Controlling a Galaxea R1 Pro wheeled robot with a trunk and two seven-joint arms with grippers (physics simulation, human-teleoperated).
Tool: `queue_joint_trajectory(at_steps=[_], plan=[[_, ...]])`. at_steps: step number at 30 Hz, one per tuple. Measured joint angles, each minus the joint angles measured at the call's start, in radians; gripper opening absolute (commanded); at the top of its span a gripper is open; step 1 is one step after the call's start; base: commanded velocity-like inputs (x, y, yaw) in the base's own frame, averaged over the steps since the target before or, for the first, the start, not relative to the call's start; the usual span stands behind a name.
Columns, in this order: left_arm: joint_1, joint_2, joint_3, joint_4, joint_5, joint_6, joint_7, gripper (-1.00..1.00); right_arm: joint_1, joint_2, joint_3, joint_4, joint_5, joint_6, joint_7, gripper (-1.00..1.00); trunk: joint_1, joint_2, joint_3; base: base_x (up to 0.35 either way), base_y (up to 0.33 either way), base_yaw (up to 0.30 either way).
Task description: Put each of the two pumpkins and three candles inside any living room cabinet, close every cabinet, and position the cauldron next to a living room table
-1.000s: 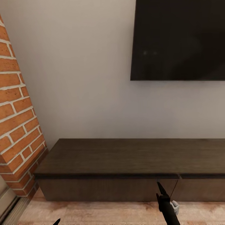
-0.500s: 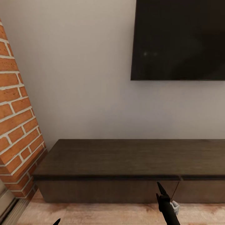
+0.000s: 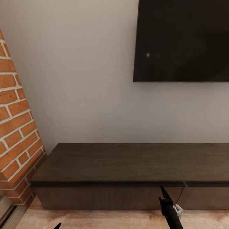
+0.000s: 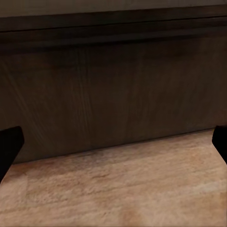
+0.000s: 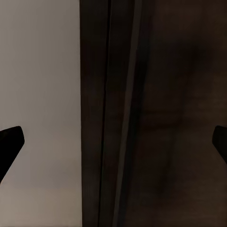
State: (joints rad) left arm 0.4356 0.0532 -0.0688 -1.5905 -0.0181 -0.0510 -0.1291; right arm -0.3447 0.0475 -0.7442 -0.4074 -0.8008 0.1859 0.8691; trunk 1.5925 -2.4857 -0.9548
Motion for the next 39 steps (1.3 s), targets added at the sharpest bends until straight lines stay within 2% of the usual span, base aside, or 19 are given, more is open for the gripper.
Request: queue_joint_trajectory(at_steps=[39], plan=[[0.000, 0.000, 0.000, 0.000, 0.000, 0.000, 0.000, 1.00, 0.000, 0.001, 0.000, 0.000, 0.001, 0.000, 0.000, 1.00, 0.000, 0.000, 0.000, 0.028, 0.000, 0.000]])
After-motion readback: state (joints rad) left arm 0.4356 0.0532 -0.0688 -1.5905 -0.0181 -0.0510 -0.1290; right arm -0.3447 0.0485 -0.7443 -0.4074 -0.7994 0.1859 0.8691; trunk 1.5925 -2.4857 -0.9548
